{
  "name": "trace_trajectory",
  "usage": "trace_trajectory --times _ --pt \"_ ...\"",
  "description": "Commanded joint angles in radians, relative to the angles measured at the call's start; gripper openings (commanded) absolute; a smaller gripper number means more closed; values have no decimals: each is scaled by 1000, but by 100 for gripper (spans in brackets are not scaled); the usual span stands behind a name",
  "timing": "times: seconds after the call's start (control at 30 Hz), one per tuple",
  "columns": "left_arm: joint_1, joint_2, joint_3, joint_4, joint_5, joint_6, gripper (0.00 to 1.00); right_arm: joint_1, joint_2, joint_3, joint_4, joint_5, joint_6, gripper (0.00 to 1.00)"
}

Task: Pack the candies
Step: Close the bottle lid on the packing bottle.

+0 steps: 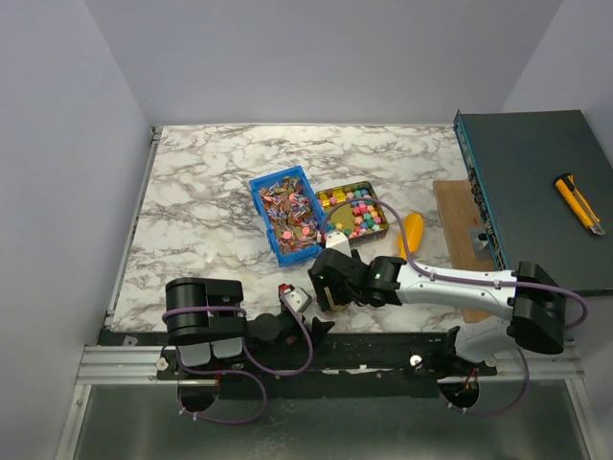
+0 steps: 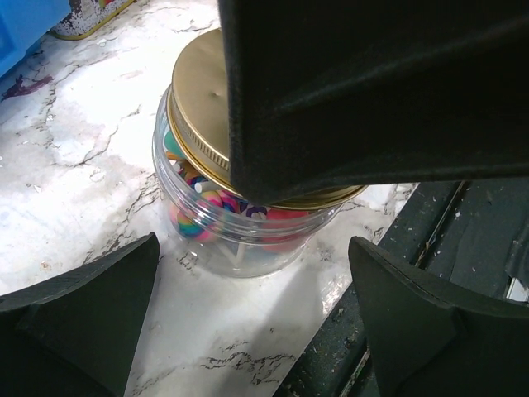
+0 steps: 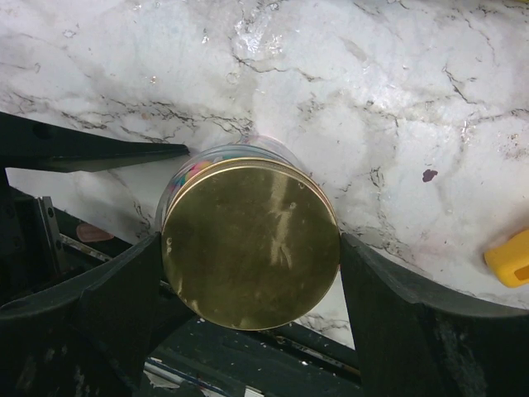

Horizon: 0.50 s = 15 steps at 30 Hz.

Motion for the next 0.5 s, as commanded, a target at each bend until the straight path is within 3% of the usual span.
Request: trace_trajectory --times 0.0,0.47 --pt "-9 0 -49 77 -32 -26 99 15 30 30 -2 33 16 64" --pt "-11 -1 -49 78 -39 -20 99 39 82 38 7 38 23 64"
